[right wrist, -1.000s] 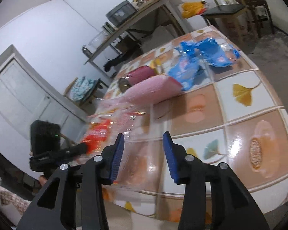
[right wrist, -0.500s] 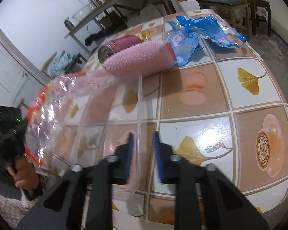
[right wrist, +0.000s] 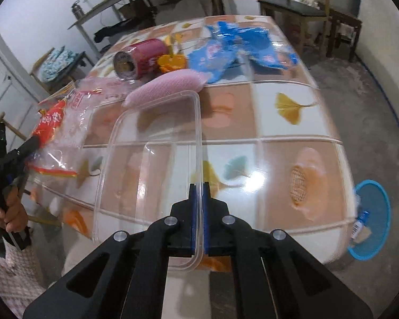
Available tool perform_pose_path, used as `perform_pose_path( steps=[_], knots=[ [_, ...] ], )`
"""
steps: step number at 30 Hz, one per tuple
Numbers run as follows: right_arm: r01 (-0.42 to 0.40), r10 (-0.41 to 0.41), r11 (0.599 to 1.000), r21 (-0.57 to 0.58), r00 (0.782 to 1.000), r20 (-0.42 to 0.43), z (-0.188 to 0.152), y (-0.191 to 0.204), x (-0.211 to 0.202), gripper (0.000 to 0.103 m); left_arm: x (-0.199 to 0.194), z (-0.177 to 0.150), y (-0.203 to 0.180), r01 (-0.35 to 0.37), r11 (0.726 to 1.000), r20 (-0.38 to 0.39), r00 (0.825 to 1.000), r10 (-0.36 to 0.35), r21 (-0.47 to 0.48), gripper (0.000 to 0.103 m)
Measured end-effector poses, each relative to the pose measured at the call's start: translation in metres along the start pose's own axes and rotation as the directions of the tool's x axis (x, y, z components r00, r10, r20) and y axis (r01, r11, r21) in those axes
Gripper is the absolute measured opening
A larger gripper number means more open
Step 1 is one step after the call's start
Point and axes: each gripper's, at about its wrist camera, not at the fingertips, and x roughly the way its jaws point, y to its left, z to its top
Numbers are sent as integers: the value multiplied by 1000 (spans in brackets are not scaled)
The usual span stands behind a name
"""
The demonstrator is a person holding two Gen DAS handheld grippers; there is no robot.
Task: Collect trash
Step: 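Lift the snack bag with the left tool while the right tool grasps the clear container rim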
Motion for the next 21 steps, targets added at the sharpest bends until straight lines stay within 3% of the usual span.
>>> perform_pose_path(
  steps=[7, 10, 21],
  knots=[
    [19, -27, 995, 100, 997, 77, -9, -23, -21, 4, 19, -9, -21, -106, 987, -46, 993, 112, 118, 15],
    [15, -22, 993, 116, 998, 61, -13, -27, -14, 5, 30, -12, -29, -124, 981, -79, 987, 137, 149, 15],
    [-48, 44, 988, 149, 999, 28, -8, -31, 16, 9, 52, -14, -25, -165, 980, -131, 975, 180, 114, 15]
  ],
)
